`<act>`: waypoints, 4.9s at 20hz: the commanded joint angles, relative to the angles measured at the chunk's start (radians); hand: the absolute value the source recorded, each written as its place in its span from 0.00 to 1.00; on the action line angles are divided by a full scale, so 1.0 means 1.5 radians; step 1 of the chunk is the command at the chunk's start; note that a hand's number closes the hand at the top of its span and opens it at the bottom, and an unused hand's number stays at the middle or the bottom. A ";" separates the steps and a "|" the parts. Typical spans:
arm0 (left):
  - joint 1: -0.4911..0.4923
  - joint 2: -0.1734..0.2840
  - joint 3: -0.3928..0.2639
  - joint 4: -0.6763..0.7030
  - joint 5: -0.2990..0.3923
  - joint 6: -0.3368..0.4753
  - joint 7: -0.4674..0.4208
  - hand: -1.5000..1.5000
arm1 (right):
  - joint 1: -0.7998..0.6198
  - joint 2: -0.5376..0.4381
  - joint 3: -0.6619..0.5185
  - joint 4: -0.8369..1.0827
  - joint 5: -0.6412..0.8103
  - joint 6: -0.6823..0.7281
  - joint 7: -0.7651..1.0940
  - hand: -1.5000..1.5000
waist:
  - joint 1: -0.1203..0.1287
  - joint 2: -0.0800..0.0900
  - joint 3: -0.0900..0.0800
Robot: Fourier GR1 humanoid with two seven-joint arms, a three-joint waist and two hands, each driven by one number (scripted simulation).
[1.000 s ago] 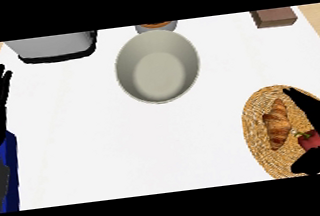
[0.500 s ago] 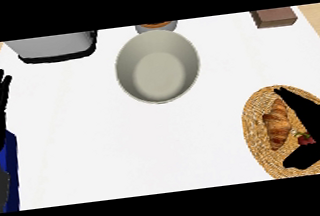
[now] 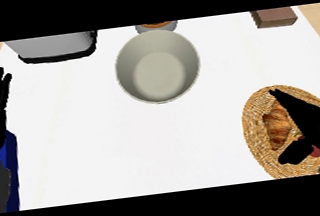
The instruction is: Pick the croissant from the placemat and place it in the bowl
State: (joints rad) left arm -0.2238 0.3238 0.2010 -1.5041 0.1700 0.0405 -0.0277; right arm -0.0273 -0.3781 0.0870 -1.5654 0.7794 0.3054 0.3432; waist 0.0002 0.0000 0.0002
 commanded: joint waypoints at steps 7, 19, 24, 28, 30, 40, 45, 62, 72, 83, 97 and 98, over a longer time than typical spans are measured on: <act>-0.033 -0.010 0.010 0.029 -0.018 -0.010 0.009 0.50 | -0.022 0.029 -0.039 0.114 0.042 -0.025 -0.050 0.00 | -0.001 0.000 0.000; -0.024 -0.008 0.030 0.023 -0.025 -0.020 -0.001 0.50 | -0.028 0.027 -0.058 0.238 0.104 -0.177 -0.196 1.00 | -0.001 0.001 0.000; 0.009 -0.024 0.026 -0.015 -0.023 -0.028 0.005 0.50 | -0.017 0.062 -0.035 0.156 0.129 -0.150 -0.136 1.00 | -0.001 -0.001 0.000; -0.050 -0.027 -0.008 -0.002 -0.026 -0.038 0.007 0.50 | -0.256 -0.097 -0.018 0.279 0.116 -0.017 -0.323 1.00 | 0.084 0.030 0.002; -0.062 -0.033 -0.023 -0.017 -0.022 -0.048 0.011 0.50 | -0.281 -0.124 0.010 0.281 0.131 -0.001 -0.372 1.00 | 0.123 0.041 0.004; -0.107 -0.050 -0.041 -0.009 -0.024 -0.042 0.020 0.50 | -0.450 -0.237 -0.032 0.423 0.098 -0.018 -0.625 1.00 | 0.127 0.053 0.008; -0.096 -0.053 -0.047 -0.005 -0.031 -0.042 0.017 0.50 | -0.533 -0.263 -0.076 0.503 0.057 -0.022 -0.732 1.00 | 0.128 0.046 0.007; -0.106 -0.044 -0.037 0.015 -0.038 -0.032 0.026 0.50 | -0.766 -0.235 -0.091 0.702 -0.115 0.190 -0.916 1.00 | 0.104 0.029 0.001; -0.081 -0.038 -0.019 0.026 -0.037 -0.031 0.011 0.50 | -0.870 -0.135 0.002 0.755 -0.122 0.224 -0.862 1.00 | 0.076 0.020 0.000; -0.058 -0.035 0.006 0.047 -0.039 -0.019 -0.018 0.50 | -0.880 0.005 0.095 0.793 -0.103 0.181 -0.846 1.00 | 0.038 0.013 0.000; -0.061 -0.020 0.006 -0.006 -0.025 -0.028 0.044 0.50 | -0.858 0.171 0.104 0.944 -0.061 0.002 -0.697 0.00 | 0.038 0.013 0.000; -0.070 -0.014 0.016 0.005 -0.027 -0.023 0.039 0.50 | -0.824 0.171 0.108 0.947 -0.056 -0.016 -0.728 0.00 | 0.035 0.014 0.000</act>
State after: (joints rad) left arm -0.3150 0.2891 0.2117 -1.4907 0.1263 0.0025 0.0166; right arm -1.3155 -0.1613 0.2539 -0.2002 0.6919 0.2945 -0.7428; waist 0.0555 0.0197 -0.0003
